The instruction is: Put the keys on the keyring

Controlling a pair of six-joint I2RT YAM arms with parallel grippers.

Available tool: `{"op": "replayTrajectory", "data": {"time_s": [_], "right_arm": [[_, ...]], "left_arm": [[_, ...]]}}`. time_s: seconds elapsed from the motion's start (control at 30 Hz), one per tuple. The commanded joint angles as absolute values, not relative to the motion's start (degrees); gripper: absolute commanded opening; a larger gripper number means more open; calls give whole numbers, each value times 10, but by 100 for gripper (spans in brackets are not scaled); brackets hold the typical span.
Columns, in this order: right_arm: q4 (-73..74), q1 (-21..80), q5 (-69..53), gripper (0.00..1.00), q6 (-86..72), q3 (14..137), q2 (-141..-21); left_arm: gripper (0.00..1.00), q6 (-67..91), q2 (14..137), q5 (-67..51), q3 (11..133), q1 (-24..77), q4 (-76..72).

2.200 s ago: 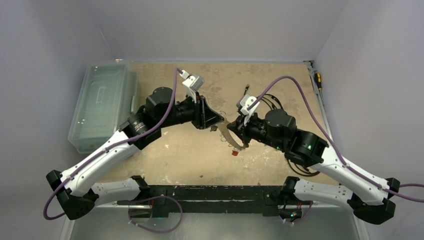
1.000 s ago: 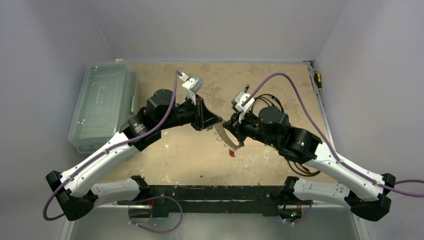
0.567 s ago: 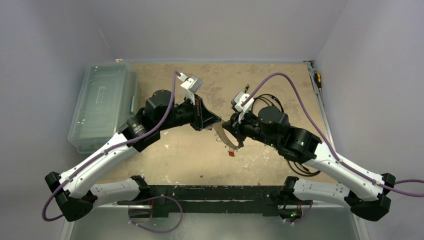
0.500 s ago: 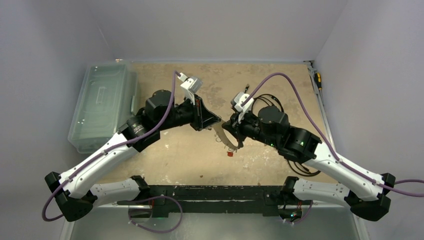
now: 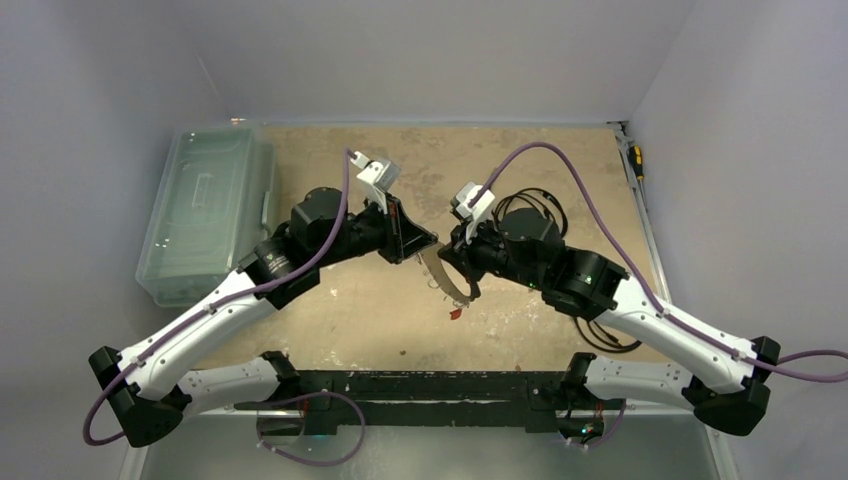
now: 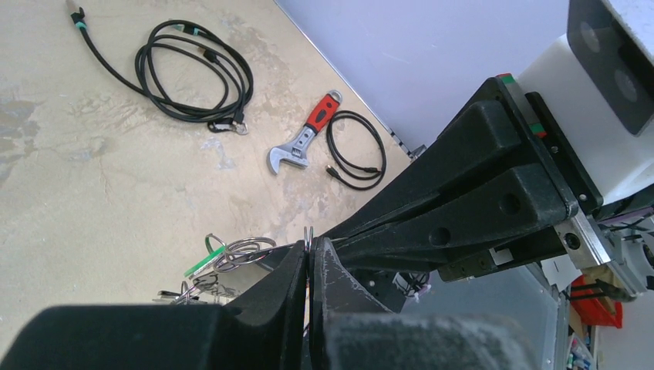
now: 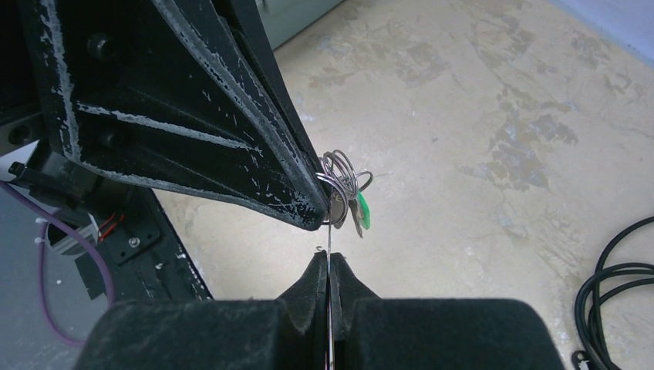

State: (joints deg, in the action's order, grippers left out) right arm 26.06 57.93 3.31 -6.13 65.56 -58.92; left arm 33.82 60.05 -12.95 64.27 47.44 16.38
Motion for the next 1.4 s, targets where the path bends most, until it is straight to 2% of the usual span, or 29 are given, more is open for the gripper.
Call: {"op": "replayTrajectory", "data": {"time_s": [0.0, 0.67, 0.8, 0.93, 1.27, 1.37], "right_arm": [[202, 584, -24, 0, -94, 683, -588], [183, 586, -84, 1, -165, 711, -624], [157, 586, -86, 29, -165, 697, -605], [140, 586, -104, 45, -158, 682, -580], [132, 586, -158, 54, -119, 645, -469], [124, 586, -153, 44, -100, 630, -440]], "left_arm": [[0, 325, 586, -91, 618, 474, 97], [0, 262, 585, -70, 570, 474, -40], [0, 223, 569, -95, 556, 474, -74], [0, 196, 546, -169, 532, 474, -137], [0, 145, 472, -244, 467, 474, -253], [0, 146, 455, -265, 445, 474, -296]]}}
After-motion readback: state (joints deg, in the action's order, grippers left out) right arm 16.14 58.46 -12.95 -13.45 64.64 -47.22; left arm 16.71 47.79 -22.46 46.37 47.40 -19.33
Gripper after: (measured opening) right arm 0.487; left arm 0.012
